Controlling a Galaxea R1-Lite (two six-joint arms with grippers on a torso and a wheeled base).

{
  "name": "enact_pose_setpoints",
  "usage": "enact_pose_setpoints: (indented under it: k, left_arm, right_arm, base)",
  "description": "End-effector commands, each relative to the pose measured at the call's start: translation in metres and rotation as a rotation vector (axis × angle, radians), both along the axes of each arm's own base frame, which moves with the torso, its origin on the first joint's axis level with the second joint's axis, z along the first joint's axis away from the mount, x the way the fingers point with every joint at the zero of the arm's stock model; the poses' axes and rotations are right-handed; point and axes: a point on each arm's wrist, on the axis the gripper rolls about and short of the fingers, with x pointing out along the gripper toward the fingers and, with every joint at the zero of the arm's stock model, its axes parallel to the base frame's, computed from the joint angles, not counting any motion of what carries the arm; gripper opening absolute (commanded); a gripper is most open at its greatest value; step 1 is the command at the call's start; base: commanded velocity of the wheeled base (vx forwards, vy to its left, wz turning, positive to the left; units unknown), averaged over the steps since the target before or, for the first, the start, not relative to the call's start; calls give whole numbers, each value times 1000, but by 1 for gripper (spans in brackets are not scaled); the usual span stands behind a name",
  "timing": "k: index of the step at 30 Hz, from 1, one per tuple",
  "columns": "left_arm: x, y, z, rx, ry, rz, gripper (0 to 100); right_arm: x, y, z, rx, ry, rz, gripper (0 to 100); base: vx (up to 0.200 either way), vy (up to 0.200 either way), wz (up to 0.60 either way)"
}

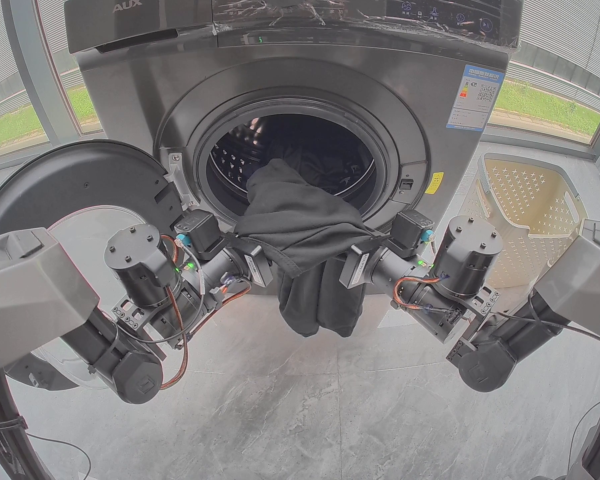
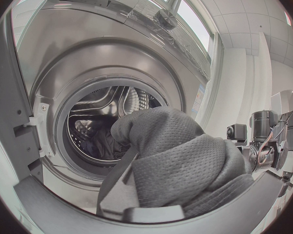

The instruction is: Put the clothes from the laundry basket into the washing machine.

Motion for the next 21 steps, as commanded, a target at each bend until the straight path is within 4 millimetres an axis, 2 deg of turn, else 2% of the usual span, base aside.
enact_pose_setpoints:
  k: [1, 6, 7, 9, 14, 17, 21]
  left_arm:
    - [-6, 4, 10, -15, -18, -1, 0]
    - [-15, 9, 18, -32, -25, -3, 0]
    - [-24, 14, 23, -37, -25, -6, 0]
    - [-34, 21, 28, -51, -20, -11, 0]
    - [-56, 34, 37, -73, -15, -15, 0]
    - [-71, 42, 45, -83, -32, -17, 0]
    - [-77, 43, 45, -77, -34, -20, 0]
  right_arm:
    - [-6, 4, -2, -7, 7, 22, 100]
    - [-24, 1, -10, -46, 40, 57, 100]
    - [-37, -2, -13, -64, 51, 89, 100]
    - [-51, -6, -18, -85, 66, 132, 100]
    - [-72, -23, -21, -102, 77, 184, 100]
    - [-86, -39, -24, -108, 86, 187, 100]
    - [-98, -54, -30, -114, 127, 170, 100]
  base:
    - [0, 0, 0]
    - [0, 0, 0]
    - [0, 0, 0]
    - [0, 0, 0]
    - [0, 0, 0]
    - [0, 0, 0]
    - [0, 0, 0]
